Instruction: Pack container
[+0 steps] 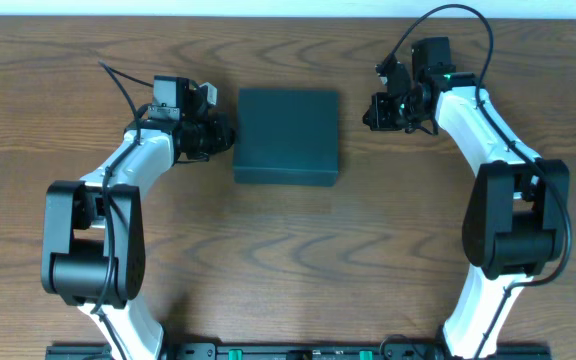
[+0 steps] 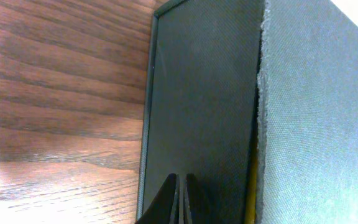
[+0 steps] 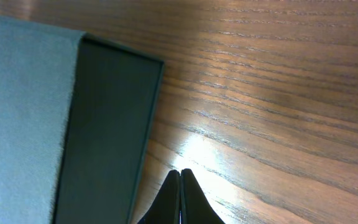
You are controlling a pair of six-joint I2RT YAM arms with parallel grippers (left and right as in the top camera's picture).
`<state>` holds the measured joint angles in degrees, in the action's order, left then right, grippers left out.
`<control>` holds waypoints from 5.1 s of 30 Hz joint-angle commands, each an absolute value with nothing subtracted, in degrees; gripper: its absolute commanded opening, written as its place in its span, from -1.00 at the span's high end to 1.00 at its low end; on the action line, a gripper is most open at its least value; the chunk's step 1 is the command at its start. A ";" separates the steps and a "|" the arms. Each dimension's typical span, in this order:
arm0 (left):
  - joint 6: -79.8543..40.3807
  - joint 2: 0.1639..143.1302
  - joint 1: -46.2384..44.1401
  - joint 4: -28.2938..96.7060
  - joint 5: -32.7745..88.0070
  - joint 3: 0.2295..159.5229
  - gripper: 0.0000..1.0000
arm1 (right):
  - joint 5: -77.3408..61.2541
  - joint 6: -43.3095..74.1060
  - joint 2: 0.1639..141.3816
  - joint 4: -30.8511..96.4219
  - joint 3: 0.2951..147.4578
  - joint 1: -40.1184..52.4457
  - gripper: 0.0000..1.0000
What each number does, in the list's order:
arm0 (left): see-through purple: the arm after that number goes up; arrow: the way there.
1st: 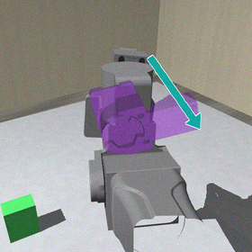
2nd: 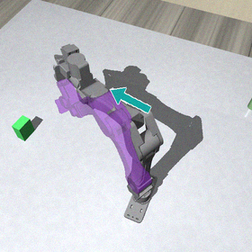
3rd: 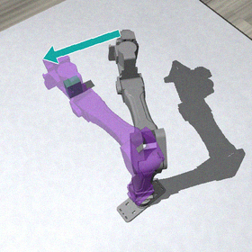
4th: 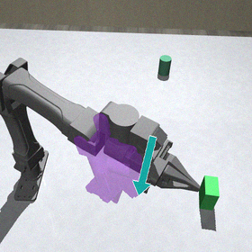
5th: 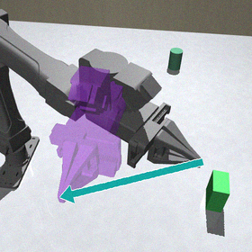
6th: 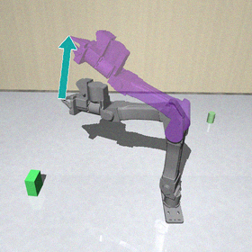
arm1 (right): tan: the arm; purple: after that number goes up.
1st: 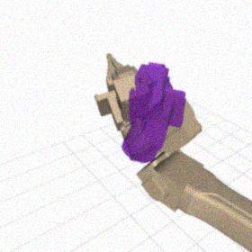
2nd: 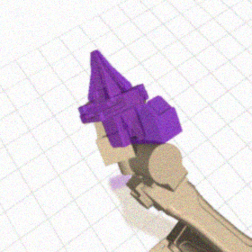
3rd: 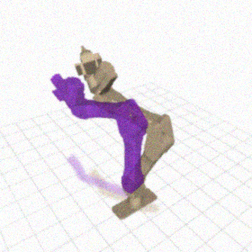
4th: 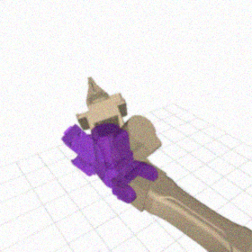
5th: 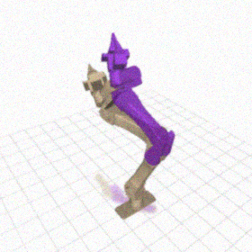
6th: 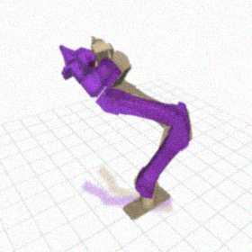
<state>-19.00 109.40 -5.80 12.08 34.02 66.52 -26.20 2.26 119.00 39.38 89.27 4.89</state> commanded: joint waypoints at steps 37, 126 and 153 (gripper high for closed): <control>-10.63 17.50 -2.26 74.35 22.46 56.97 -0.68 | -27.66 12.05 16.69 63.81 46.22 6.46 -0.99; -2.55 0.25 5.06 22.59 2.55 6.68 -0.90 | -9.37 10.00 6.42 51.64 33.43 6.85 -0.98; -2.55 0.25 5.06 22.59 2.55 6.68 -0.91 | -6.20 11.53 0.32 41.85 9.32 7.27 -0.98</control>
<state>-2.94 0.62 5.15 22.48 2.98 7.86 -6.96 11.33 0.67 41.89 9.63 6.72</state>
